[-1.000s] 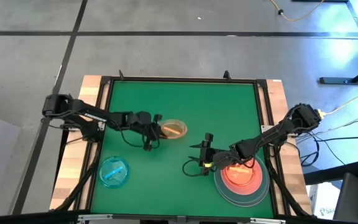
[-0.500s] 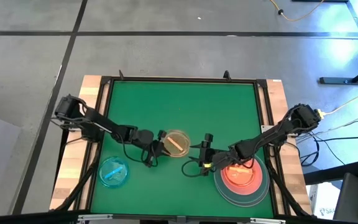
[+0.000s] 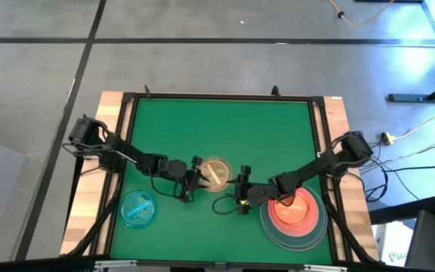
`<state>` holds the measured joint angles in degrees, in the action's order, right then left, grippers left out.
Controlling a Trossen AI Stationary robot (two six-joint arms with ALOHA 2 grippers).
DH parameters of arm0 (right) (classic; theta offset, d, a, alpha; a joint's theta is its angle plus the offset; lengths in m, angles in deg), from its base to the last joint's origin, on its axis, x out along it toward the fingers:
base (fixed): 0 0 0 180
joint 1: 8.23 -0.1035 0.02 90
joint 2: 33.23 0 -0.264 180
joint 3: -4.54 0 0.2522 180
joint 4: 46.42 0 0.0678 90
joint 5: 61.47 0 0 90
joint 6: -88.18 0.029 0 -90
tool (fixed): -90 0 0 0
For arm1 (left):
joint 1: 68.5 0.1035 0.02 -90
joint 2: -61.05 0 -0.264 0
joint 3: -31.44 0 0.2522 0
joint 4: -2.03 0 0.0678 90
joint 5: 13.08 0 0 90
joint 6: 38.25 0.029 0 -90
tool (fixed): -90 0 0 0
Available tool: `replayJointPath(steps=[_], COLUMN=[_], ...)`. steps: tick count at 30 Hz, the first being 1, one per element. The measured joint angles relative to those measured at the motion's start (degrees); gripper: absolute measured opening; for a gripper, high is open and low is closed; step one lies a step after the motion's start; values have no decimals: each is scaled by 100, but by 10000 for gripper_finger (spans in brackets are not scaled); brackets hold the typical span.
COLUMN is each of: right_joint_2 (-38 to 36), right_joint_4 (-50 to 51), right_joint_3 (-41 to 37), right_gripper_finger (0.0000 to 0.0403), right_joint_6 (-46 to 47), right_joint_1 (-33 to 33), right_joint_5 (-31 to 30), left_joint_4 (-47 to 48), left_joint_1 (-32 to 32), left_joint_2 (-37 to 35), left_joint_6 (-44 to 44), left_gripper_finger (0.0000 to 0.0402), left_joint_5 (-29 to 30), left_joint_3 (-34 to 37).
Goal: Stack plastic plates
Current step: Stack the light orange plate on top of the light orange plate
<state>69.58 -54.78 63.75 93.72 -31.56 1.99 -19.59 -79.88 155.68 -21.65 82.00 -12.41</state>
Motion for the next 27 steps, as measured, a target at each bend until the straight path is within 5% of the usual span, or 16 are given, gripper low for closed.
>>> replayJointPath(steps=[11,27], right_joint_2=[625,880], right_joint_4=[-534,-499], right_joint_3=[55,83], right_gripper_finger=[204,104], right_joint_6=[-295,-454], right_joint_1=[201,309], right_joint_5=[562,375], left_joint_4=[432,537], left_joint_1=[-245,-206], left_joint_2=[-224,-221], left_joint_6=[50,37], left_gripper_finger=[101,101], left_joint_5=[987,990], left_joint_3=[-7,0])
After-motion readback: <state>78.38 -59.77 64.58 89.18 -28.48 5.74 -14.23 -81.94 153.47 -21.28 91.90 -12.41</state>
